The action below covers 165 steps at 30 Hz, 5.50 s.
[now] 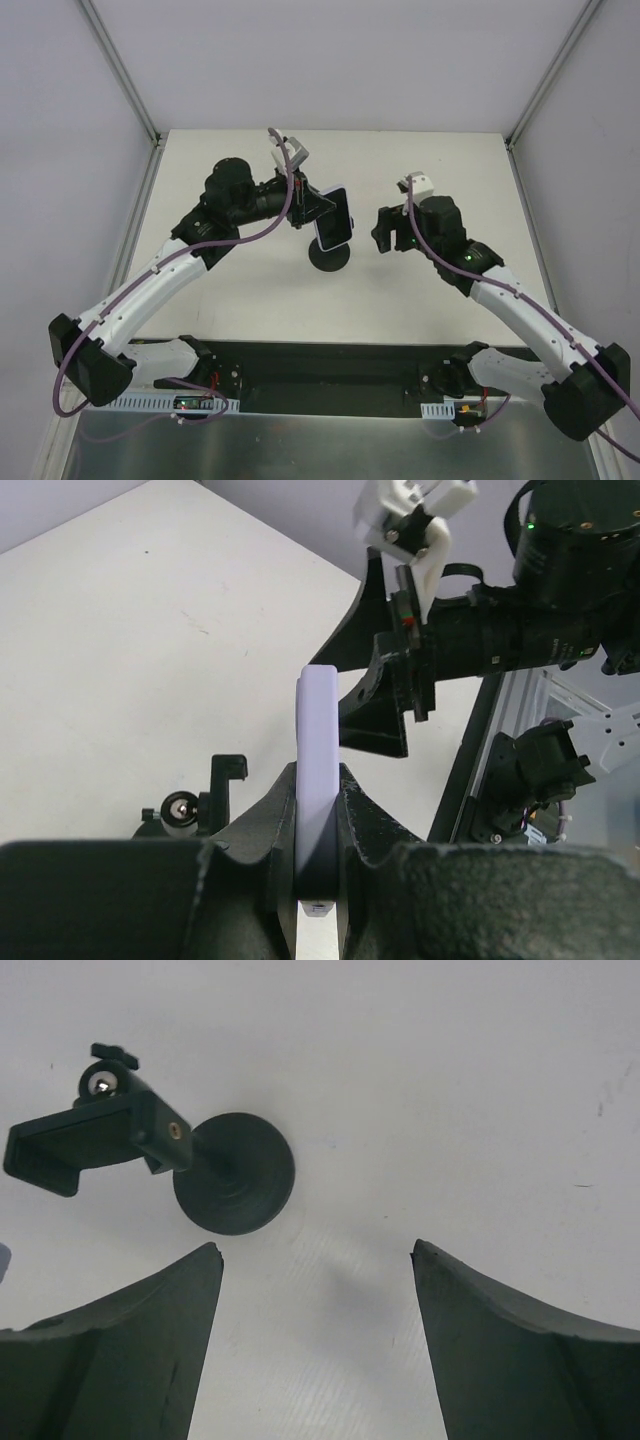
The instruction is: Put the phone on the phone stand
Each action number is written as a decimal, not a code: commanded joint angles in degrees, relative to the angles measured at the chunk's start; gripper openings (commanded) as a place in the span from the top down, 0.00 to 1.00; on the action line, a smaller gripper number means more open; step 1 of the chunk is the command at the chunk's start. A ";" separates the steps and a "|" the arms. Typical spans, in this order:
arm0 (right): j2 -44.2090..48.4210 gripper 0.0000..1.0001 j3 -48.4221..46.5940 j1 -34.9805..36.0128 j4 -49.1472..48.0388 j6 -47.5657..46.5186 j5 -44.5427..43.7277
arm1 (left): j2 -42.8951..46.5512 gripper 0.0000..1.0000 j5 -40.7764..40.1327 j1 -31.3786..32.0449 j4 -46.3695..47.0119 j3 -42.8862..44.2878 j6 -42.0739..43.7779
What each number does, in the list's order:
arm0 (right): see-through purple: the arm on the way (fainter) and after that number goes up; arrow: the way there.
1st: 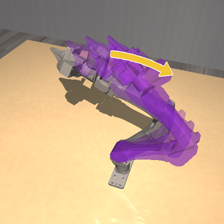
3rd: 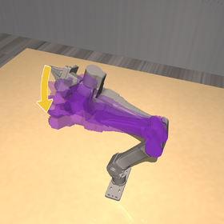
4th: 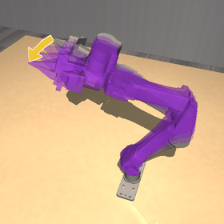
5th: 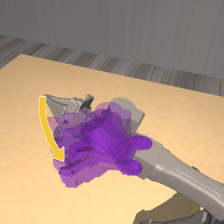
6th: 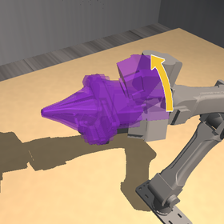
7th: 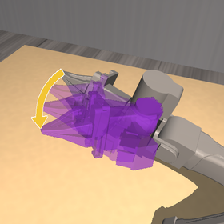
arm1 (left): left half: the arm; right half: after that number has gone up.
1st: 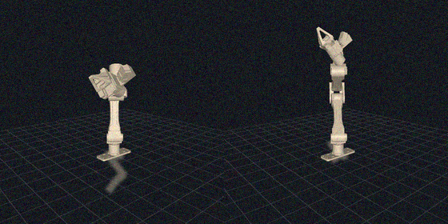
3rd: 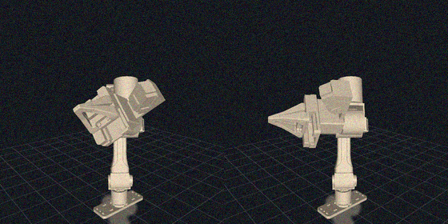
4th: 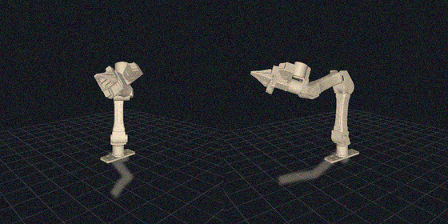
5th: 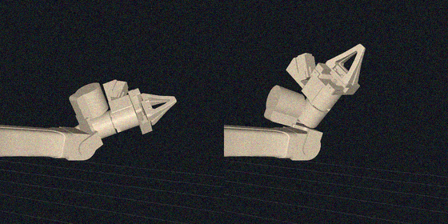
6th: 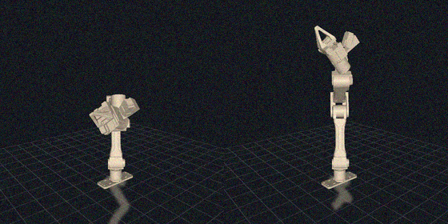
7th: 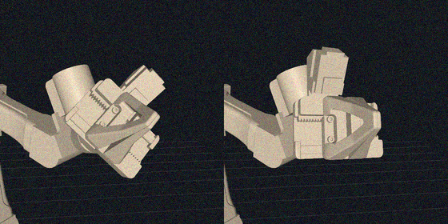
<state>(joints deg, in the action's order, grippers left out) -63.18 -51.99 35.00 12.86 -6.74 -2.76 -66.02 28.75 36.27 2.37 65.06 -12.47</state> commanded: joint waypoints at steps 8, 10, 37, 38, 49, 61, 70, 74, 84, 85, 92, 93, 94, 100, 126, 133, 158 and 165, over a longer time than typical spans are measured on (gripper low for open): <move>10.44 0.21 10.94 -7.14 -16.82 5.25 1.44 | -9.39 1.00 10.80 -0.50 23.37 2.10 0.69; 9.83 0.21 11.03 -7.58 -17.08 5.51 2.23 | -10.36 1.00 11.50 -0.50 27.31 1.48 0.34; -2.56 0.25 3.93 -7.15 -17.79 2.53 14.26 | 6.25 1.00 -2.91 -0.41 22.85 -13.03 -1.33; -3.87 0.26 2.95 -6.62 -17.26 2.18 15.06 | 6.25 1.00 -2.56 -0.41 23.72 -13.37 -1.07; -7.05 0.43 1.10 -4.77 -19.89 -0.72 18.32 | 7.31 1.00 0.43 -1.38 21.72 -12.86 2.53; -7.14 0.58 0.92 -3.10 -20.07 -4.51 21.12 | 5.81 1.00 1.39 -4.81 23.28 -11.44 0.35; -9.59 0.58 0.22 -1.34 -21.39 -6.88 23.69 | 3.53 1.00 6.22 -4.81 27.86 -9.69 -0.45; -11.53 0.60 -1.45 -1.34 -21.04 -7.06 21.84 | 2.65 1.00 9.56 -4.81 26.55 -8.98 0.08; -10.21 0.62 -0.75 -1.25 -22.09 -7.49 22.45 | 7.04 1.00 7.81 -4.81 20.66 -12.50 4.73; -9.86 0.62 -0.66 -1.25 -22.18 -7.58 22.54 | 7.65 1.00 7.46 -4.81 19.79 -12.59 5.26; -10.74 0.62 -2.06 -1.25 -22.27 -7.93 23.33 | 7.84 1.00 8.16 -4.81 18.81 -12.94 5.53; -10.83 0.63 -2.07 -1.17 -22.18 -8.02 23.33 | 7.66 1.00 8.42 -4.81 18.81 -12.68 5.35; -11.00 0.64 -2.24 -1.25 -22.09 -8.11 23.24 | 7.31 1.00 8.60 -4.72 18.81 -12.50 5.26; -11.18 0.66 -2.77 -1.25 -21.74 -8.55 23.33 | 5.55 1.00 10.27 -4.72 18.81 -11.44 4.91; -12.94 0.99 -3.04 -1.08 -22.18 -8.29 26.58 | -12.53 1.00 31.88 -2.08 57.29 -11.18 -0.97; -12.50 0.99 -1.89 -1.95 -23.49 -8.38 29.39 | -20.37 1.00 42.52 -4.63 66.50 -7.14 -5.27; -14.08 0.99 -1.28 -4.59 -24.55 -8.72 37.75 | -33.03 1.00 50.70 -10.25 72.95 0.95 -15.04; -12.59 0.99 0.66 -4.68 -26.30 -7.59 30.55 | -27.68 1.00 45.52 -12.45 57.60 -2.74 -6.01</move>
<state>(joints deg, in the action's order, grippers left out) -77.89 -52.77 30.06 -10.57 -17.02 29.56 -98.98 78.59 26.48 66.04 63.18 -26.04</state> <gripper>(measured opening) 0.051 0.112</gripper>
